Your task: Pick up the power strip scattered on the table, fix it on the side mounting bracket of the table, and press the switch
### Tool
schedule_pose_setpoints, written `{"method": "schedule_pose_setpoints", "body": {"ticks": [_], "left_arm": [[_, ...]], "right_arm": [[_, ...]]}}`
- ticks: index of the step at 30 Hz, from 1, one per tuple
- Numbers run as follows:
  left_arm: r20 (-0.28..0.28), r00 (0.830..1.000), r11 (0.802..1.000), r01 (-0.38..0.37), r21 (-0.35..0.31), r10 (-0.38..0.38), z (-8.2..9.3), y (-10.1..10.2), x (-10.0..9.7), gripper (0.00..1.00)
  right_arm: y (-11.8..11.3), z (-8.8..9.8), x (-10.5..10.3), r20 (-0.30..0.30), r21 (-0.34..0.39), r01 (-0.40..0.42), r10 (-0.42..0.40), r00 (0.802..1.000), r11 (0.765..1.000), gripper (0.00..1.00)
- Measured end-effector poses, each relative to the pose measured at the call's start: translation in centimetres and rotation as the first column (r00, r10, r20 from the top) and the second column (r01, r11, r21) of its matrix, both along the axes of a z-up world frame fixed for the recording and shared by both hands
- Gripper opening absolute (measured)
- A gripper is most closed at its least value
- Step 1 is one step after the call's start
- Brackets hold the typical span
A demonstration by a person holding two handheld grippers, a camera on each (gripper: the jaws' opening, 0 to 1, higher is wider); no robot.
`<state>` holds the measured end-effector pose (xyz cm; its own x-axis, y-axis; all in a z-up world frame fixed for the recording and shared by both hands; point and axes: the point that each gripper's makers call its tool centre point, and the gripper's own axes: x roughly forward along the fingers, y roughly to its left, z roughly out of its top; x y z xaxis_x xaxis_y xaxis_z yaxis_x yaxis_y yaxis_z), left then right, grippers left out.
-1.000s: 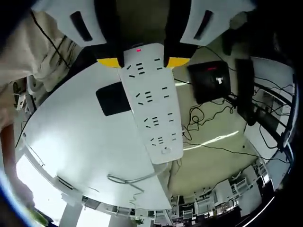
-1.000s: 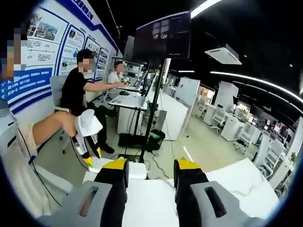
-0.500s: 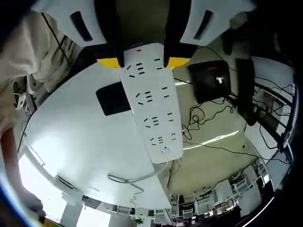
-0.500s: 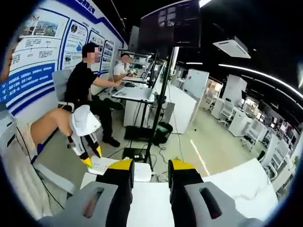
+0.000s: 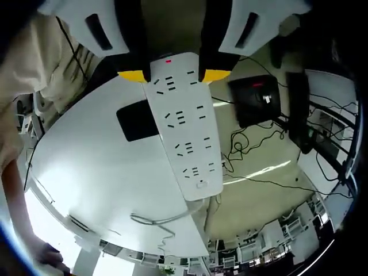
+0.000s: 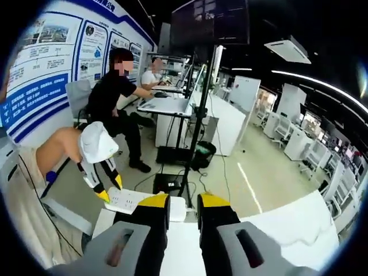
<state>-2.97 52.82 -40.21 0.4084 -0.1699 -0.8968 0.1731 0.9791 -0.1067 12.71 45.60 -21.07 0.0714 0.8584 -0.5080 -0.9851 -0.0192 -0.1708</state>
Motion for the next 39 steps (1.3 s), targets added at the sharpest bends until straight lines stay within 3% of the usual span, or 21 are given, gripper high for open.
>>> {"method": "schedule_pose_setpoints", "body": {"ticks": [13, 25, 29, 39], "left_arm": [[-0.006, 1.000, 1.000, 0.001, 0.000, -0.001, 0.0, 0.0, 0.1, 0.38], [-0.006, 1.000, 1.000, 0.003, 0.002, -0.003, 0.0, 0.1, 0.2, 0.38], [-0.011, 1.000, 1.000, 0.001, 0.005, -0.001, 0.0, 0.1, 0.2, 0.38], [-0.015, 1.000, 1.000, 0.000, 0.006, 0.000, 0.0, 0.0, 0.1, 0.38]], "right_arm": [[1.8, -0.3, -0.4, -0.013, -0.036, -0.028, 0.027, 1.000, 0.999, 0.00], [3.2, -0.6, -0.9, -0.011, -0.064, -0.046, 0.045, 0.999, 0.997, 0.00], [4.0, -1.1, -1.4, -0.004, -0.099, -0.058, 0.058, 0.998, 0.993, 0.00], [5.5, -3.8, -2.2, -0.055, -0.216, -0.088, 0.078, 0.995, 0.972, 0.00]]}}
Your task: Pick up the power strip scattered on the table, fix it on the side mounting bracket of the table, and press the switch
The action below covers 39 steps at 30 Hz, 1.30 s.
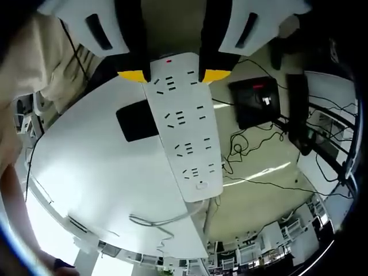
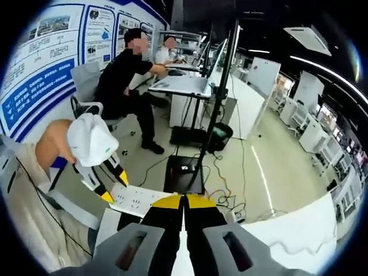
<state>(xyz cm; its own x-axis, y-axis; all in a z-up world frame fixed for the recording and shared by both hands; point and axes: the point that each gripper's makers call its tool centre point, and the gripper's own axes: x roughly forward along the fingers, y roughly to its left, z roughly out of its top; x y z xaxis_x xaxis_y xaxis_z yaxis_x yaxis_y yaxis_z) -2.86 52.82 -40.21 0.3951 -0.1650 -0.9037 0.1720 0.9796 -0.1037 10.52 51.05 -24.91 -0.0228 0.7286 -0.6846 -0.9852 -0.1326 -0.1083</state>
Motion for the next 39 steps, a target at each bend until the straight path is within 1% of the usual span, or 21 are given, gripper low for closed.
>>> {"method": "schedule_pose_setpoints", "body": {"ticks": [4, 7, 12, 16, 24, 27, 33, 34, 39], "left_arm": [[-0.003, 1.000, 1.000, 0.002, 0.000, -0.002, 0.0, 0.0, 0.0, 0.38], [-0.003, 1.000, 1.000, 0.002, 0.000, -0.002, 0.0, -0.1, 0.0, 0.38], [-0.004, 1.000, 1.000, 0.001, 0.002, -0.001, 0.0, -0.1, 0.0, 0.38], [-0.001, 1.000, 1.000, 0.006, -0.001, -0.006, -0.1, -0.1, 0.0, 0.38], [-0.003, 1.000, 1.000, 0.012, 0.001, -0.012, -0.1, 0.0, 0.1, 0.38], [-0.004, 1.000, 1.000, 0.014, 0.001, -0.014, -0.1, 0.1, 0.1, 0.38], [-0.007, 1.000, 1.000, 0.014, 0.002, -0.014, -0.1, 0.1, 0.1, 0.38], [-0.006, 1.000, 1.000, 0.014, 0.001, -0.014, -0.1, 0.2, 0.1, 0.38], [-0.012, 1.000, 1.000, 0.014, 0.004, -0.014, -0.1, 0.1, 0.1, 0.38]], "right_arm": [[0.5, -1.0, -0.1, -0.002, -0.058, -0.014, 0.014, 1.000, 0.998, 0.00], [0.9, -1.8, -0.3, -0.007, -0.086, -0.025, 0.025, 1.000, 0.996, 0.00], [0.9, -4.2, -0.4, -0.022, -0.167, -0.039, 0.036, 0.999, 0.985, 0.00], [1.0, -5.7, -0.3, -0.027, -0.212, -0.044, 0.039, 0.999, 0.976, 0.00], [1.2, -7.5, 0.2, -0.039, -0.261, -0.043, 0.034, 0.999, 0.964, 0.00], [1.4, -7.9, 0.2, -0.044, -0.270, -0.045, 0.034, 0.998, 0.962, 0.00], [1.9, -9.5, 0.5, -0.056, -0.304, -0.048, 0.033, 0.998, 0.951, 0.00], [1.9, -10.0, 0.7, -0.056, -0.318, -0.048, 0.032, 0.998, 0.947, 0.00], [2.2, -11.6, 1.2, -0.047, -0.344, -0.057, 0.044, 0.998, 0.937, 0.00]]}}
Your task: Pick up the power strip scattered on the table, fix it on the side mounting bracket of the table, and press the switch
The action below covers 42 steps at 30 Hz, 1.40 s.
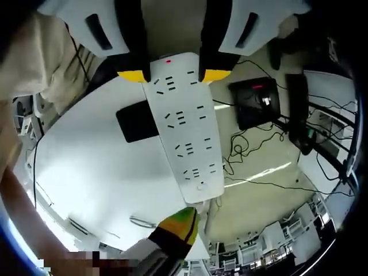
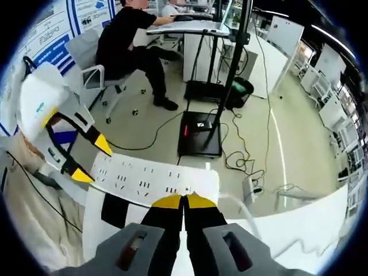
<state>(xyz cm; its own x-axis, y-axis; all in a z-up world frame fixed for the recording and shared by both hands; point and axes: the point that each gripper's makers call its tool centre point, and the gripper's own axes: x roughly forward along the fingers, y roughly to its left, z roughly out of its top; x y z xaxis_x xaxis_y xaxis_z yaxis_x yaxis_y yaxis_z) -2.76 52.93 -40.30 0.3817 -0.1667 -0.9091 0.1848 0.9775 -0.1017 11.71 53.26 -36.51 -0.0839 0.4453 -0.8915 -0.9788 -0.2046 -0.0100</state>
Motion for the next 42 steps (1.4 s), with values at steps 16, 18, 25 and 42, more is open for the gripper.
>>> {"method": "schedule_pose_setpoints", "body": {"ticks": [16, 18, 25, 42], "left_arm": [[-0.008, 1.000, 1.000, 0.007, 0.004, -0.007, 0.0, 0.0, -0.1, 0.38], [-0.010, 1.000, 1.000, 0.007, 0.004, -0.007, 0.0, 0.0, -0.1, 0.38], [-0.011, 1.000, 1.000, 0.013, 0.008, -0.013, 0.0, -0.1, -0.2, 0.38], [0.008, 1.000, 1.000, 0.015, 0.003, -0.015, 0.0, -0.4, -0.3, 0.38]], "right_arm": [[0.5, -2.1, 0.6, 0.001, -0.054, -0.034, 0.034, 0.999, 0.998, 0.00], [0.6, -2.3, 0.7, 0.022, -0.057, -0.074, 0.075, 0.997, 0.996, 0.00], [0.7, -3.2, 0.8, 0.108, -0.079, -0.233, 0.241, 0.965, 0.969, 0.00], [1.1, -4.3, 0.8, 0.156, -0.133, -0.299, 0.318, 0.935, 0.945, 0.00]]}}
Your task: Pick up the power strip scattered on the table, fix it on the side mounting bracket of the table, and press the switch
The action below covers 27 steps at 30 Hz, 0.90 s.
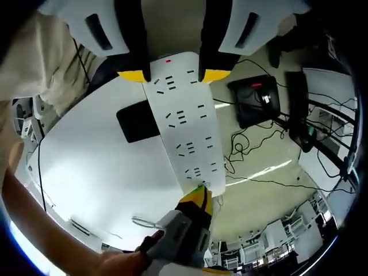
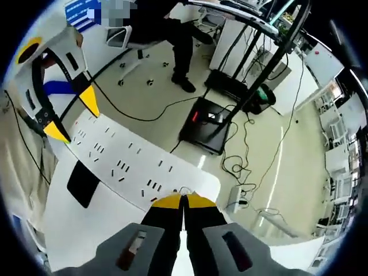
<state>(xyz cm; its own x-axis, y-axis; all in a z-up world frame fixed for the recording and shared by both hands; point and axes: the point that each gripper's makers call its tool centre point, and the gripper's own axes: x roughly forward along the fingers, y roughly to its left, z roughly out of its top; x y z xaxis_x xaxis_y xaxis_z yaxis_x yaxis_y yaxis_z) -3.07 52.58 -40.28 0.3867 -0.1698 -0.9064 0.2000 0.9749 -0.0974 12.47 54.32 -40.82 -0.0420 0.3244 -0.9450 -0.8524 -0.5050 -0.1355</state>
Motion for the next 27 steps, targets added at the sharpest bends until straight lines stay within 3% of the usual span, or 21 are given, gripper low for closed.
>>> {"method": "schedule_pose_setpoints", "body": {"ticks": [10, 20, 27], "left_arm": [[0.000, 1.000, 1.000, 0.004, 0.004, -0.004, 0.05, -0.07, 0.04, 0.38], [0.004, 1.000, 1.000, 0.011, 0.006, -0.011, 0.11, 0.26, 0.45, 0.37], [0.008, 1.000, 1.000, 0.025, -0.003, -0.025, 0.12, 0.19, 0.57, 0.35]], "right_arm": [[0.05, -0.17, -0.09, 0.091, -0.093, -0.150, 0.158, 0.983, 0.984, 0.00], [0.10, -0.30, -0.19, 0.126, -0.133, -0.177, 0.194, 0.973, 0.975, 0.00], [0.12, -0.31, 0.01, 0.103, -0.157, -0.182, 0.200, 0.974, 0.971, 0.00]]}}
